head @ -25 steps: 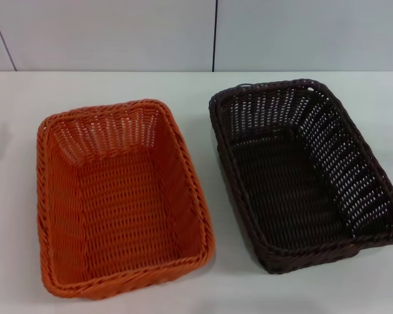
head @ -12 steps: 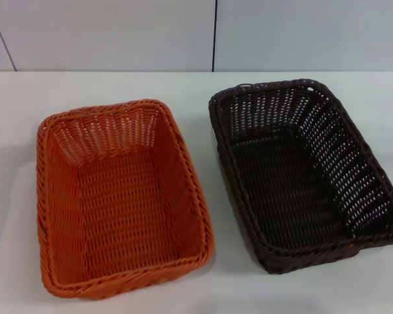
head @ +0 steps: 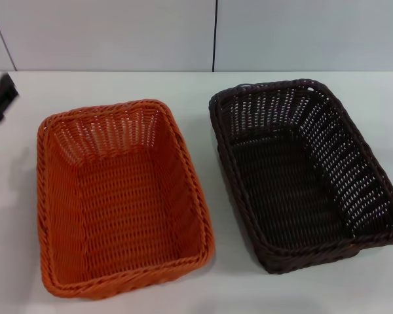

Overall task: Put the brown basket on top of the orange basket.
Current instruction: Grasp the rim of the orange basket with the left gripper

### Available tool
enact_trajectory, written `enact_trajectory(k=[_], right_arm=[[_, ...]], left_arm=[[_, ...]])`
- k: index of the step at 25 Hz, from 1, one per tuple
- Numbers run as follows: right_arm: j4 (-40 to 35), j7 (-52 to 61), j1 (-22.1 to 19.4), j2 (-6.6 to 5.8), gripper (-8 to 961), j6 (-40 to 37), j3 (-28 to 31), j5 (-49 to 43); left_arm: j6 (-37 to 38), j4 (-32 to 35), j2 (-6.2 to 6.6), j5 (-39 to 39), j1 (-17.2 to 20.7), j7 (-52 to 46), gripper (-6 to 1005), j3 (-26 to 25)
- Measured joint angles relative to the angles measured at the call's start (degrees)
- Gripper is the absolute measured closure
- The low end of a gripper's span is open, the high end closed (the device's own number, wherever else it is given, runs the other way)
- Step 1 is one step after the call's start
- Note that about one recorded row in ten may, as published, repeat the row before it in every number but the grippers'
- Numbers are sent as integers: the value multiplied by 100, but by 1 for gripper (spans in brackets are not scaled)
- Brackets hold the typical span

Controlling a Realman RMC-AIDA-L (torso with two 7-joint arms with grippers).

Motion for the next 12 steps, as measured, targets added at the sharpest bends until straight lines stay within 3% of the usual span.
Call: enact_trajectory(k=[5,7,12], right_arm=[[55,-12,135,-15,528,-55,2,-8],[70,-15,183,-17,528,-104,9,-11],[149,-24,314,-27,528,-154,45,-20]], left_arm=[[798,-46,148,-323,-132,129,189,574],[1129,-14,228,-818,-306,366,189,706],[1431,86,570,-1826,-685,645,190,917]])
